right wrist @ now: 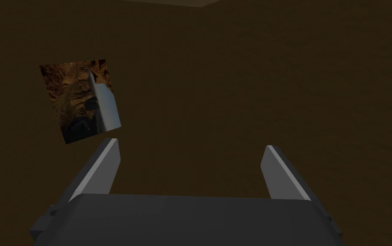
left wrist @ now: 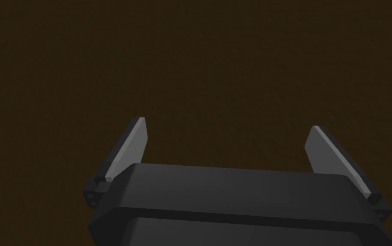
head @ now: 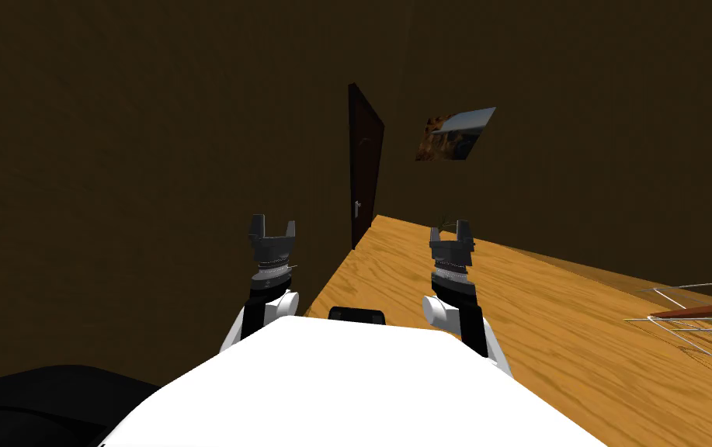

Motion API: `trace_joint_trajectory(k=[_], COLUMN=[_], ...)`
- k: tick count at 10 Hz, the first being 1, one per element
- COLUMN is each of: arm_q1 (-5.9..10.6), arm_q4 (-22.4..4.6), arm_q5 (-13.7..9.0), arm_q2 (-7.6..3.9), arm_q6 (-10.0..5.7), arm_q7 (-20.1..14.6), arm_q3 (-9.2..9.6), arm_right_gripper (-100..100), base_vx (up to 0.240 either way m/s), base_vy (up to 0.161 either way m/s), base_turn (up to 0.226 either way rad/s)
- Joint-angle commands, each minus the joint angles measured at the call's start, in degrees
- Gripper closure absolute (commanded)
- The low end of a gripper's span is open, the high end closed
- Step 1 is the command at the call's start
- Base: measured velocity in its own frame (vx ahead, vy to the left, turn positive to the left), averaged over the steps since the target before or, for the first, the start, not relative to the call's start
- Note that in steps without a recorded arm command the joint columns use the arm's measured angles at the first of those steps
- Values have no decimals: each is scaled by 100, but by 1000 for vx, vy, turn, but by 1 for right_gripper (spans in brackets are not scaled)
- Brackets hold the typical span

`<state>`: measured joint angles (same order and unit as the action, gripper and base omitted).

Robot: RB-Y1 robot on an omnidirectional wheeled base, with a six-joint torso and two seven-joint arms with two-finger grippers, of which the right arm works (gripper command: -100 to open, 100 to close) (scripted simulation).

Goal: Pull the door open

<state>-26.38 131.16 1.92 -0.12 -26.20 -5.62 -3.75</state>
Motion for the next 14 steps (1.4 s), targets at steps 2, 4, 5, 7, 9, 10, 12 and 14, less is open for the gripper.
trace_joint_trajectory(k=[2,4,5,7,9,10,12,14], arm_q1=[209,351,447,592,762,882,1070,1210], arm_q4=[-290,-487,-620,-820,-1056,-1224,-1483,-1678], arm_q5=[-218,-366,-467,-617,-795,-920,-1116,-1262], arm_q2=[-111,-179,-219,-280,-344,-388,-455,-500], arm_q6=[-28,-47,-60,-80,-103,-119,-145,-164], arm_q7=[-249,-418,-532,-704,-907,-1050,-1273,-1440], arm_q3=[223,375,477,631,812,941,1141,1290], arm_right_gripper=[-100,-100,-100,-100,-100,-100,-100,-100], base_vx=[146,92,124,129,120,122,115,110], base_vy=[-69,-34,-50,-81,-64,-67,-68,-84], base_turn=[110,56,90,88,74,100,96,80])
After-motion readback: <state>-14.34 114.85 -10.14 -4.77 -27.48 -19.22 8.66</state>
